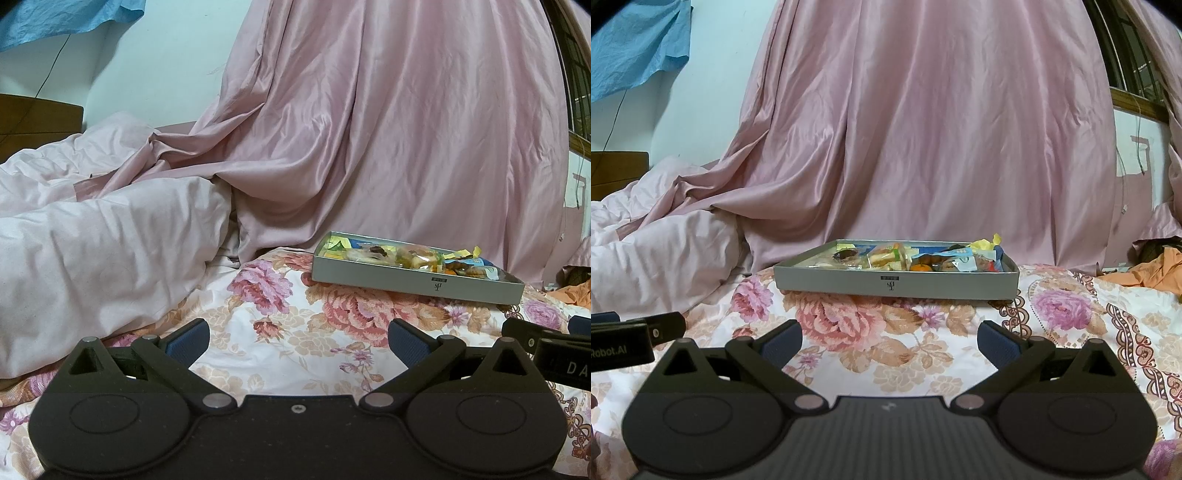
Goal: Organize snacks
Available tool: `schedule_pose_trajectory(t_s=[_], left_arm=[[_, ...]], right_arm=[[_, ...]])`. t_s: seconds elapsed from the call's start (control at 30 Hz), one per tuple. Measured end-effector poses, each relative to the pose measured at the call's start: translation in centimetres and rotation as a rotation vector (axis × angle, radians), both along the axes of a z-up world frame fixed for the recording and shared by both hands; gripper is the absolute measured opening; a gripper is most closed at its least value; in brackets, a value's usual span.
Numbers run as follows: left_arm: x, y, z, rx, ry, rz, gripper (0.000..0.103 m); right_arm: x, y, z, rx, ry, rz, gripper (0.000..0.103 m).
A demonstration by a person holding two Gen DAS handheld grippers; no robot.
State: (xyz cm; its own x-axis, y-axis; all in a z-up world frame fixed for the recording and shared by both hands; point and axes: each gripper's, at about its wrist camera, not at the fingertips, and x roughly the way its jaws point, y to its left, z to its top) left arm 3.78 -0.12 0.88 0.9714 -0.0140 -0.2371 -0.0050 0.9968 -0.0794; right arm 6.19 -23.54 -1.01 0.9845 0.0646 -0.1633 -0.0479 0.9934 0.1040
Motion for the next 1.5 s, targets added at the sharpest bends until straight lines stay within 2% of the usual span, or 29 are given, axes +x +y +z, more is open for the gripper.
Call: schedule_pose_trajectory(t_s=[0.67, 1.07, 1.5], left_arm=[[-0.1, 0.1, 0.0, -0.001, -0.001, -0.004, 0.102], [0.0, -1.1, 0.4, 0.063, 0.008, 0.025, 0.102], [-0.3, -1.2, 0.3, 0.088, -0.004, 0.022, 0.102]], right_arm=[[0.0, 0.0, 0.1, 0.000, 0.002, -0.001, 0.103], [-0.1, 0.3, -0.3, -0.002, 0.006, 0.000, 0.103], [-0.1, 0.2, -0.3, -0.004, 0.016, 0.006, 0.103]])
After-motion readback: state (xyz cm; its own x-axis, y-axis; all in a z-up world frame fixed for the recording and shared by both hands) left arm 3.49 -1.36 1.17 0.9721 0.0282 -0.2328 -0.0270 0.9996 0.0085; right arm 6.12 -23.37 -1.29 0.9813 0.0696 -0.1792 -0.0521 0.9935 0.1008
